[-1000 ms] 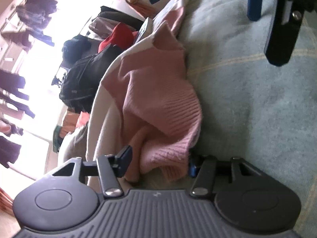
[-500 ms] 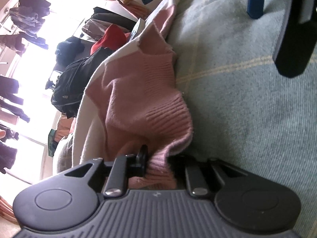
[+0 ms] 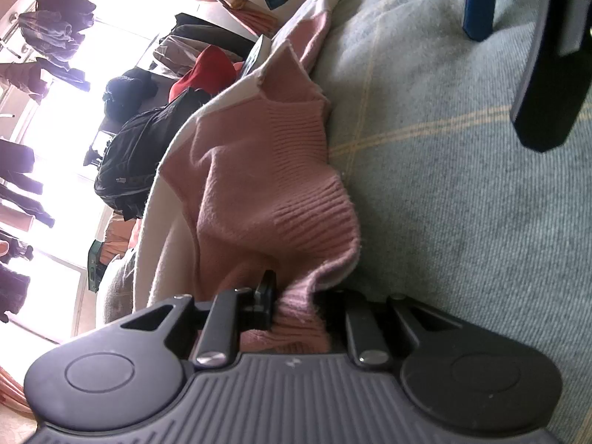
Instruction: Fold clothes
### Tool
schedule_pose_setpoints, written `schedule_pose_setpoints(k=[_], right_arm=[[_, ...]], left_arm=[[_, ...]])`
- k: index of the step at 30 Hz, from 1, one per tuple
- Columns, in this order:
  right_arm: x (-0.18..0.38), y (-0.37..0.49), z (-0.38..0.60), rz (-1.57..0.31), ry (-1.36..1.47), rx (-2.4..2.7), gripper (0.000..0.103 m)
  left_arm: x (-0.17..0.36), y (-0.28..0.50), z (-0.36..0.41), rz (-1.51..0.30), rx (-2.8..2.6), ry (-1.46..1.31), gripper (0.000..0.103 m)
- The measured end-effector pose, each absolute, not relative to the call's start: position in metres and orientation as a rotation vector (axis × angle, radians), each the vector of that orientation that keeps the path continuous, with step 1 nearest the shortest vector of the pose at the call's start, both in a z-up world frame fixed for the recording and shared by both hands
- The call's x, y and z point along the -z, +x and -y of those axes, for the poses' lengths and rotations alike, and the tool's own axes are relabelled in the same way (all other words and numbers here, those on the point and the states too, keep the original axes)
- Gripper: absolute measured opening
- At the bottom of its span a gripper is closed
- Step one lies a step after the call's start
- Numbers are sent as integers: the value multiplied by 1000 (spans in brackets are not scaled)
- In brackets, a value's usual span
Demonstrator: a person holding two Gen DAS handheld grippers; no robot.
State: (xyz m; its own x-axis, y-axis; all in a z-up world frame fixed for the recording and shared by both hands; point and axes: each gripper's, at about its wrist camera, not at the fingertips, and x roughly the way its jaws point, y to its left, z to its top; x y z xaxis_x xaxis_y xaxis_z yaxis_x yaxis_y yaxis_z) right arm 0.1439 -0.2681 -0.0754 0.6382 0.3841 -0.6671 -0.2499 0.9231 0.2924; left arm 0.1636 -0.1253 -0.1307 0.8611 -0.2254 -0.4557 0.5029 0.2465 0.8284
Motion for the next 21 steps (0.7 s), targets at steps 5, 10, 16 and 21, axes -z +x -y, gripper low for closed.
schedule_pose_setpoints(k=[5, 10, 16, 21], right_arm=[[76, 143, 267, -800, 169, -362, 103], [76, 143, 267, -799, 167, -360, 103], [78, 143, 267, -797, 172, -361, 103], [78, 144, 269, -796, 181, -363, 103]], left_arm=[[130, 163, 126, -264, 505, 1226, 14], [129, 164, 125, -263, 506, 1224, 14], [125, 160, 122, -250, 506, 1215, 15], [113, 152, 115, -208, 499, 1212, 13]])
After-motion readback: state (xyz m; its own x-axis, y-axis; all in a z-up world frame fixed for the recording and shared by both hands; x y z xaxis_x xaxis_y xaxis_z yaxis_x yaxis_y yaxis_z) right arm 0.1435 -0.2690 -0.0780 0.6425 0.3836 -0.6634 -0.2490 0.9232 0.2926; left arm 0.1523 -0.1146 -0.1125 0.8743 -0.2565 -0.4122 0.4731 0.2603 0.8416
